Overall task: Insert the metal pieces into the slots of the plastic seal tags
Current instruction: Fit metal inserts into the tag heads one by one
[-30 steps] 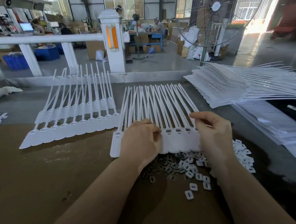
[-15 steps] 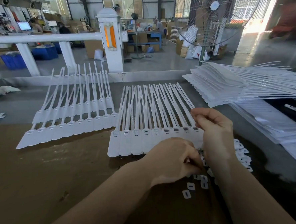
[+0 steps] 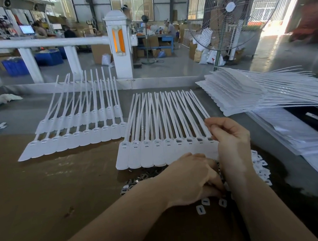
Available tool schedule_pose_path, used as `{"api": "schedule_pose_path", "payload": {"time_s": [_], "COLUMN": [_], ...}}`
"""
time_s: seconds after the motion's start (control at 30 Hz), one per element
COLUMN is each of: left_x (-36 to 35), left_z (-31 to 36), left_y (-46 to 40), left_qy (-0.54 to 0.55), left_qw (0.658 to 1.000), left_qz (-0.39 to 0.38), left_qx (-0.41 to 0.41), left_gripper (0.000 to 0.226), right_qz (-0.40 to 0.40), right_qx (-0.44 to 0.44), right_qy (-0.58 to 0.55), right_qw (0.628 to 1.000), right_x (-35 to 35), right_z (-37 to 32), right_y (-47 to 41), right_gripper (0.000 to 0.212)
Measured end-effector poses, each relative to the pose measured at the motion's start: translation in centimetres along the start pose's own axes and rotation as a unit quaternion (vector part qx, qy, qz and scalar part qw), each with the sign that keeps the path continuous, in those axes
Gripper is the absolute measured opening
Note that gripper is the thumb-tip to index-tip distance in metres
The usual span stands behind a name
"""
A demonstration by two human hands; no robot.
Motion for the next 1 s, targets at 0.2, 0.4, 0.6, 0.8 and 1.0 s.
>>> {"api": "schedule_pose_path", "payload": {"time_s": [0.2, 0.4, 0.6, 0.8, 1.0], "left_x": [0.1, -0.3, 0.6, 2.2, 2.6], "left_z": [0.0, 0.0, -1.5, -5.9, -9.7], "left_y": [-0.2, -0.2, 0.3, 1.1, 1.3], "left_qy": [-0.002, -0.012, 0.104, 0.191, 0.186], "left_qw": [1.0, 0.999, 0.987, 0.936, 0.895], "left_qz": [0.021, 0.028, 0.091, 0.172, 0.207], "left_qx": [0.018, 0.009, 0.084, 0.24, 0.348], "left_gripper": [0.022, 0.025, 0.014, 0.023, 0.012], "right_qz": [-0.001, 0.001, 0.003, 0.0, -0.007], "right_qx": [0.006, 0.014, 0.015, 0.016, 0.015], "right_qy": [0.006, 0.006, 0.003, 0.004, 0.015], "right_qw": [1.0, 1.0, 1.0, 1.0, 1.0], "right_x": [0.1, 0.2, 0.3, 0.2, 0.1], "right_z": [0.0, 0.0, 0.1, 0.0, 0.0], "right_y": [-0.1, -0.1, -0.3, -0.2, 0.0], "right_gripper": [0.026, 0.026, 0.03, 0.028, 0.022]}}
Point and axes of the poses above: each hand's wrist, its own y-axis away from the middle knuckle, its own x-axis out of the back of the hand, z = x × y, the point moved 5 cm from there along -y, towards the middle knuckle, and after that the axes turned 11 degrees about -y, right-handed, at the moved point
